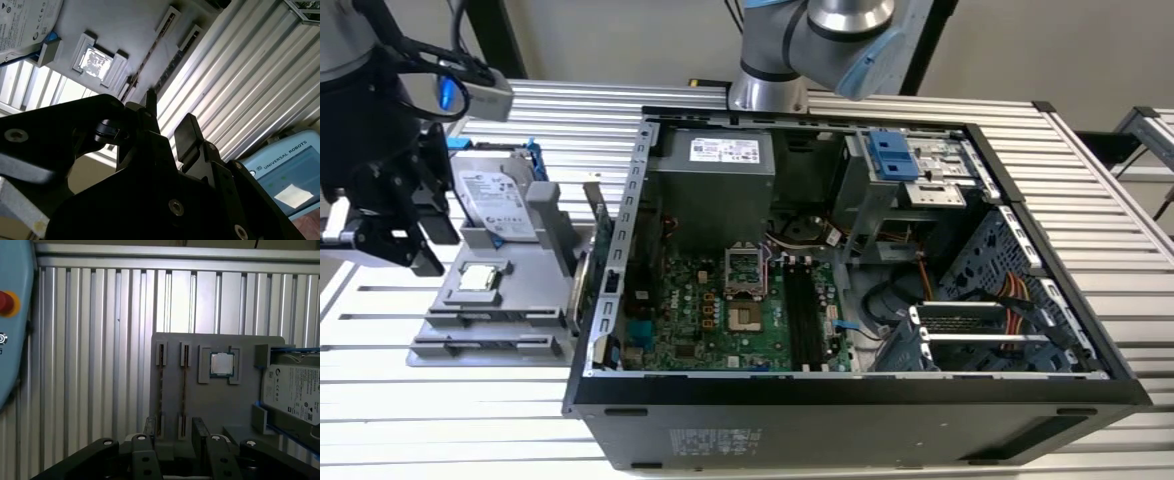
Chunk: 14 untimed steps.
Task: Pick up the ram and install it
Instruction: 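Pick up the ram and move it above insertion slot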
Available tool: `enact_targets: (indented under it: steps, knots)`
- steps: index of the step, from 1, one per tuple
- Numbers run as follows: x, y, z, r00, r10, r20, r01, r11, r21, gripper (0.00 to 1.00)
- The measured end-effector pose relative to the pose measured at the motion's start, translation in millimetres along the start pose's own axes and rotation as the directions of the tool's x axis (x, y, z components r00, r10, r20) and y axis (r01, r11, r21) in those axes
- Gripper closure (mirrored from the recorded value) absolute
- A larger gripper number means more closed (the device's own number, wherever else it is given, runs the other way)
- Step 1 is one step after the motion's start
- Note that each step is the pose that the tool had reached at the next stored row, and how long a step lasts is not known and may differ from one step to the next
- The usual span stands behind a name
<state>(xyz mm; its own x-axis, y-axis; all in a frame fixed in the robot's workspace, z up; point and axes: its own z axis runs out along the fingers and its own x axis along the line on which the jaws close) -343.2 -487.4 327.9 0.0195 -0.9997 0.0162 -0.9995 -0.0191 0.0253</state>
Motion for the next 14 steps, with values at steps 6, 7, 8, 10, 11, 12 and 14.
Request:
enact_targets:
  steps: [6, 7, 8, 10, 11, 12, 14]
  knots:
    - [0.0, -0.1, 3.1, 1.0000, 0.000, 0.0000, 0.000, 1.0000, 0.0001, 0.00]
    - [-0.1, -0.1, 3.8, 1.0000, 0.000, 0.0001, 0.000, 1.0000, 0.0001, 0.00]
    - [-0.1, -0.1, 4.2, 1.0000, 0.000, 0.0000, 0.000, 1.0000, -0.0001, 0.00]
    - [-0.1, -0.1, 5.3, 1.0000, 0.000, 0.0000, 0.000, 1.0000, 0.0003, 0.00]
    - [-0.1, -0.2, 6.1, 1.0000, 0.000, 0.0001, 0.000, 1.0000, 0.0004, 0.00]
    - [-0.1, -0.2, 6.8, 1.0000, 0.000, -0.0001, 0.000, 1.0000, 0.0003, 0.00]
    - [-0.2, -0.2, 7.9, 1.0000, 0.000, -0.0019, 0.000, 1.0000, 0.0001, 0.00]
